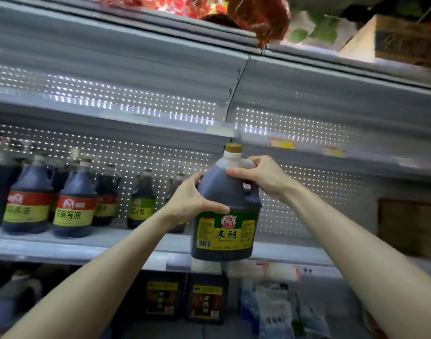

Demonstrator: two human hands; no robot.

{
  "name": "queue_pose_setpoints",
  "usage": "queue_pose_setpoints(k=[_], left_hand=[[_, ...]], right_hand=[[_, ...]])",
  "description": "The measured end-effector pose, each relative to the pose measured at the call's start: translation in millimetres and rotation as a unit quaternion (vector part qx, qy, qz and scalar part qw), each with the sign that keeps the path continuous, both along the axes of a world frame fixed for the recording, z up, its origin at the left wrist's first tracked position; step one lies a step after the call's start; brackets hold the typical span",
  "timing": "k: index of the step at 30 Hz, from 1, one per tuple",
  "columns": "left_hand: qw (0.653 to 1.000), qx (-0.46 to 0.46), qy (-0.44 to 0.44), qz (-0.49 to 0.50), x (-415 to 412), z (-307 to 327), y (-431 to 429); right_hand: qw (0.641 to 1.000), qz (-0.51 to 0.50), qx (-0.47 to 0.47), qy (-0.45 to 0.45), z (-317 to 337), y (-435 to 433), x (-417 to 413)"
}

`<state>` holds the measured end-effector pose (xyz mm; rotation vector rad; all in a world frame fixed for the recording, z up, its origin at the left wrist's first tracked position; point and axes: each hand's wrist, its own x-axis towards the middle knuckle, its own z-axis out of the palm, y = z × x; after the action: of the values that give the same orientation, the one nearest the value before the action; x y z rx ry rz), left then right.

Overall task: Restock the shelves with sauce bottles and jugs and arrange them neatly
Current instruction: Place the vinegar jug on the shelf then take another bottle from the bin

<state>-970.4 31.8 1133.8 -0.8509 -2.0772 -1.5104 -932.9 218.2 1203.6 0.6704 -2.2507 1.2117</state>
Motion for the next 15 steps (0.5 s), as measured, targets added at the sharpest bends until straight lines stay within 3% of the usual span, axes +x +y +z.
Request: queue_pose_setpoints(k=[15], left_hand=[[0.999,-0.005,-0.012,0.046,-98,15,14]], right_hand=[[0.997,0.034,-0.065,-0.001,-1,18,-118]])
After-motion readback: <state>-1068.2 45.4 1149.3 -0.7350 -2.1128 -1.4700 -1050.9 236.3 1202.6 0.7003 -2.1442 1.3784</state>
